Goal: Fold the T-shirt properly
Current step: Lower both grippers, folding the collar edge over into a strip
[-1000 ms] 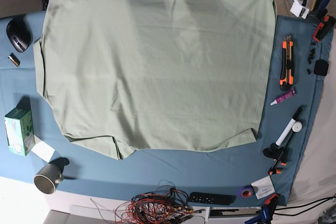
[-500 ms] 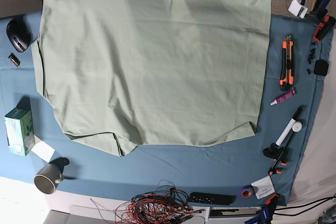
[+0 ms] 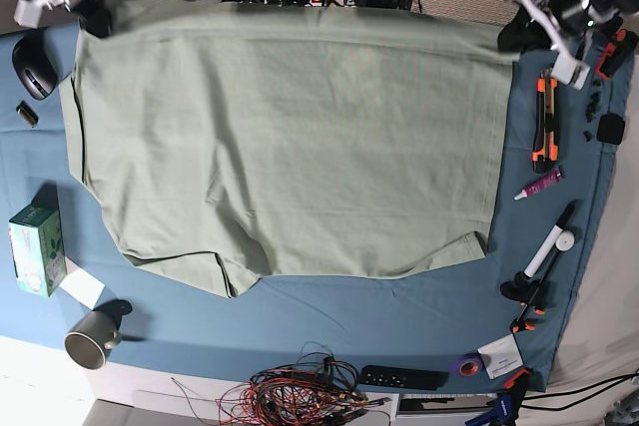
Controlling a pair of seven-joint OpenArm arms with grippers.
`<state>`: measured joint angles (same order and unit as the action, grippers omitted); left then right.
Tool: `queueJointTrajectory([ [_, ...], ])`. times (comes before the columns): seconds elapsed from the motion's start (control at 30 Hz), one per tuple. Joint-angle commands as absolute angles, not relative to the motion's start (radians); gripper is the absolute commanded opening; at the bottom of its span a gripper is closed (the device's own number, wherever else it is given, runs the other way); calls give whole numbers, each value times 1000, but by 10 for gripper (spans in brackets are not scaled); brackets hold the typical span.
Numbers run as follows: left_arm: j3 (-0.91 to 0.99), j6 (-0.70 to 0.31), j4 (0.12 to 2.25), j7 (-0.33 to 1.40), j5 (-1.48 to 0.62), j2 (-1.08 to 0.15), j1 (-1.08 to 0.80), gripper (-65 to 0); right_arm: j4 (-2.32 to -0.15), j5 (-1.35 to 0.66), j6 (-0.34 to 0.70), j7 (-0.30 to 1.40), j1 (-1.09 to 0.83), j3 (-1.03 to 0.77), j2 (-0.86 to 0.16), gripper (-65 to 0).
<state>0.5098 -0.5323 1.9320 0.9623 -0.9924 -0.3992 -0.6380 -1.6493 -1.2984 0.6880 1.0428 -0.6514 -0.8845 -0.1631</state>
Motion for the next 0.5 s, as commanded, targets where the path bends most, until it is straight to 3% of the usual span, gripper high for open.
queueJointTrajectory([
  [0.0, 485, -539, 1944, 932, -987, -410, -624, -650, -1662, -1295, 698, 1010, -630, -863, -176, -650],
  [0.27, 311, -448, 1936, 848, -743, -410, -480, -650, -1662, -1093, 698, 935, -466, -740, -161, -650],
  [0.47, 310, -423, 1900, 837, -725, -411, -417, -650, -1662, -964, 698, 866, -412, -741, -163, -650],
])
